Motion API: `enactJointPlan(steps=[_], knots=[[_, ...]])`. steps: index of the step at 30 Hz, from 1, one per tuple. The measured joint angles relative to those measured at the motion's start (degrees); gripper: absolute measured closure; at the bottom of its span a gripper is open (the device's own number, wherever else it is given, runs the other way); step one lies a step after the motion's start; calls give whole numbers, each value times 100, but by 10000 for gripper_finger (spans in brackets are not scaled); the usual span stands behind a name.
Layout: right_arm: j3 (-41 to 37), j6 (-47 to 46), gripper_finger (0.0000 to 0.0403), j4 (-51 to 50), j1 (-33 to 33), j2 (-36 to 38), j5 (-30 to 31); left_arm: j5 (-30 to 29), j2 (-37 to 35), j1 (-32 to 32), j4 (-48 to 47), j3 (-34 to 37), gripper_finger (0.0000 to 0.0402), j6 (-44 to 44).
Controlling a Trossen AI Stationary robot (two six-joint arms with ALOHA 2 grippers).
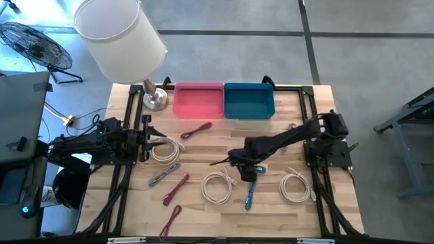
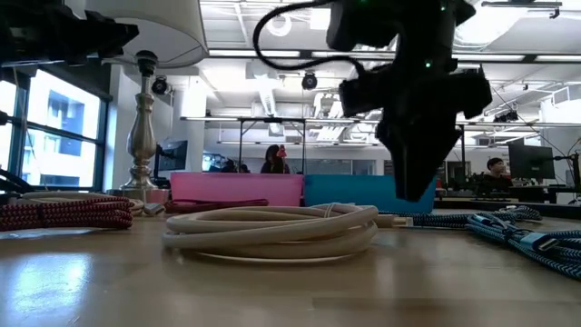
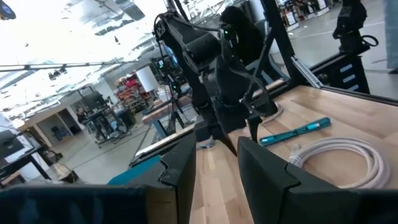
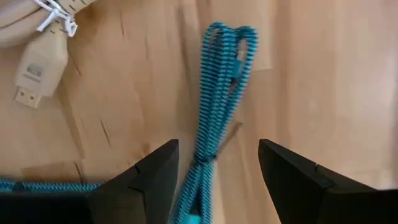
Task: Pick & Place USB Port
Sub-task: Put the top small black and blue charger cable into the blue bin
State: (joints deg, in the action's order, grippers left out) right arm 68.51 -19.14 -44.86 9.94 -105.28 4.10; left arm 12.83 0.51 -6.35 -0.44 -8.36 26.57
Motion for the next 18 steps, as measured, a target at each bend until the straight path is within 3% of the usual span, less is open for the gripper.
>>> enactJointPlan(steps=[11,14,18], knots=[[24,9,202,384,-100,-567,-156,429,0,0,1,0,286,-4],[28,9,255,398,-167,-645,-209,523,0,0,3,0,286,-35],[24,3,373,395,-278,-653,1,696,0,0,5,0,286,-47]])
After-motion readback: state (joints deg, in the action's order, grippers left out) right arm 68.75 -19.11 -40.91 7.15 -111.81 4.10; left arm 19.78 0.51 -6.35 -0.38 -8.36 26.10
